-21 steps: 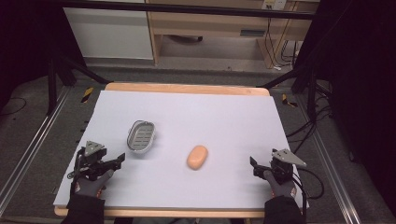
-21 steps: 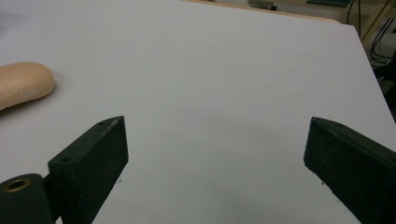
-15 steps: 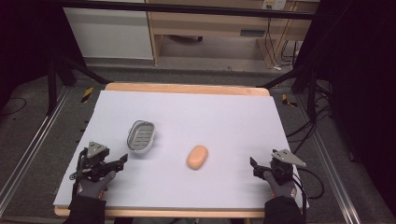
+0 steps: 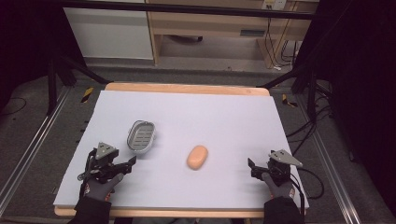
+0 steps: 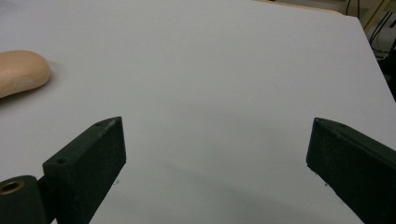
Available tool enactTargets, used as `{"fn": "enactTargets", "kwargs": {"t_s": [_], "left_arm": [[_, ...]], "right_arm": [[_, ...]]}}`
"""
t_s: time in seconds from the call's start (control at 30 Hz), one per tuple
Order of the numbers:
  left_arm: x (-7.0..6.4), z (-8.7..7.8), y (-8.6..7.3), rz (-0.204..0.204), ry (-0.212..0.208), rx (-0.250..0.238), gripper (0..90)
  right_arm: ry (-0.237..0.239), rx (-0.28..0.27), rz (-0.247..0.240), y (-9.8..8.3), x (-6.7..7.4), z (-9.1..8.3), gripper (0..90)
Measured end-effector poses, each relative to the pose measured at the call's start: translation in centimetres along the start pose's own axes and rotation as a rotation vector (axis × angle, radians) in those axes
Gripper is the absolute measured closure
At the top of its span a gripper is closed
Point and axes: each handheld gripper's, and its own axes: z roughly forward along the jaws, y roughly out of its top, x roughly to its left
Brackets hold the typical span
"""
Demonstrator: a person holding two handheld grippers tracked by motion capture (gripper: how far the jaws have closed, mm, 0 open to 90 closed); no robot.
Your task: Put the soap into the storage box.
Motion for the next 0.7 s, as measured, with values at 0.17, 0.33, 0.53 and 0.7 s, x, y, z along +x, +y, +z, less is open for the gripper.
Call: {"fn": "enactTargets", "kwargs": {"t_s": [0.17, 0.33, 0.53, 0.7], "left_arm": [[-0.5, 0.0, 0.1, 0.006, -0.010, -0.002, 24.4], [-1.4, 0.1, 0.6, 0.026, -0.024, -0.005, 24.2], [-2.3, 0.1, 1.2, 0.035, -0.056, -0.011, 24.0], [-2.9, -0.1, 1.6, 0.055, -0.069, -0.006, 24.1]], "right_arm": [[-0.020, 0.008, -0.003, 0.0, 0.1, 0.1, 5.0], [-0.021, 0.008, -0.001, 0.0, 0.1, 0.1, 4.9], [-0.014, 0.011, 0.001, 0.1, 0.2, 0.1, 4.9], [-0.014, 0.011, -0.002, 0.1, 0.2, 0.2, 4.8]]}}
